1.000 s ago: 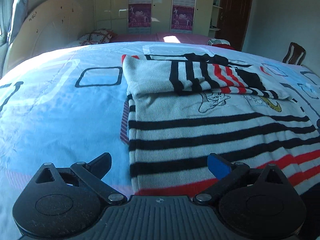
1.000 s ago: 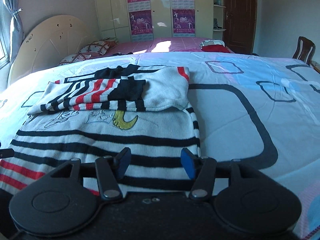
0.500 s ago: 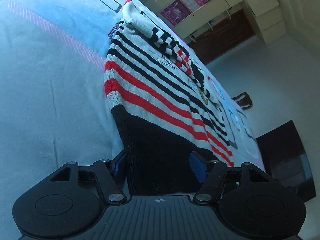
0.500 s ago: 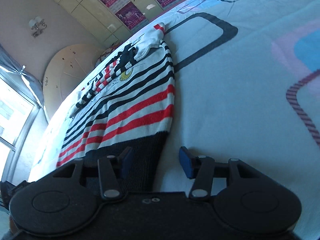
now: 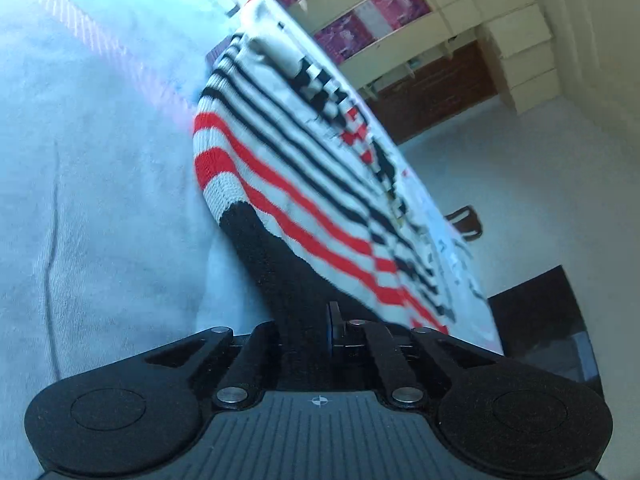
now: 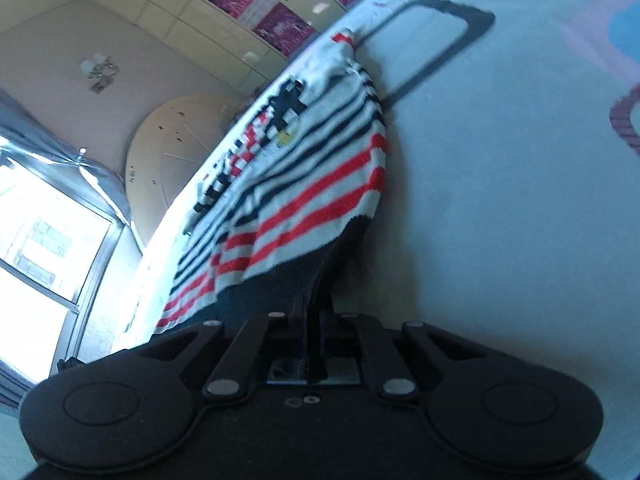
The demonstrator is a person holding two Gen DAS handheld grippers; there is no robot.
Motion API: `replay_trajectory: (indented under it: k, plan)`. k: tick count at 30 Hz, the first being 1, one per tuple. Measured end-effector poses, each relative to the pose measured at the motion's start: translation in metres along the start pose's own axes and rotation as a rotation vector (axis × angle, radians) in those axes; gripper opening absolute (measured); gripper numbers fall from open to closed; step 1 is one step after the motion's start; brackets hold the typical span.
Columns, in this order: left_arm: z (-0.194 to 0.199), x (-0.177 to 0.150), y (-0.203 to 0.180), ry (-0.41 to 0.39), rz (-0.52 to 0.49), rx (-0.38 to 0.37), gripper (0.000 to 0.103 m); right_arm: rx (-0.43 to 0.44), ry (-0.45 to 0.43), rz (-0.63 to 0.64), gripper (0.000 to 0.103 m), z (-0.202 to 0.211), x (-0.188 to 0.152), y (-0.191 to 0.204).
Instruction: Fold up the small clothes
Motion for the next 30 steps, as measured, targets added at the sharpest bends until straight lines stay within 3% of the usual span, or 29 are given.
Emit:
replay_trajectory:
  k: [3, 6, 8, 11, 15, 22, 30]
  plan:
    - [0.021, -0.004, -0.006, -0.051, -0.021, 0.015, 0.003, 0.009, -0.053, 0.061, 0.006, 0.022, 0.004, 0.012]
    - [0.015, -0.008, 0.016, -0.004, 0.026, 0.096, 0.003, -0.061, 0.013, 0.061, 0.006, 0.009, 0.006, -0.004]
    - [0.011, -0.011, 0.026, -0.024, 0.048, 0.076, 0.003, -0.107, 0.070, 0.033, 0.006, -0.006, 0.005, -0.017]
    - [0.009, -0.009, 0.016, -0.034, 0.035, 0.097, 0.003, -0.091, 0.034, 0.044, 0.006, -0.002, 0.006, -0.012]
    - [0.023, 0.001, 0.000, -0.117, 0.019, 0.047, 0.003, -0.070, -0.046, 0.119, 0.006, 0.014, 0.022, 0.009]
    - [0.024, 0.086, -0.050, -0.193, -0.138, 0.014, 0.003, -0.071, -0.191, 0.275, 0.006, 0.018, 0.102, 0.060]
    - [-0.025, 0.205, -0.065, -0.208, -0.163, 0.001, 0.003, -0.138, -0.230, 0.345, 0.006, -0.022, 0.203, 0.090]
Point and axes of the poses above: each gripper's, at about its wrist camera, not at the fingertips, and z roughly against the way its jaws point, y to its left, x to its top, the point moved 1 cm from there along -z, roughly the way its jaws point, and after that the axes turned 12 degrees about y, right-handed, at the moved point
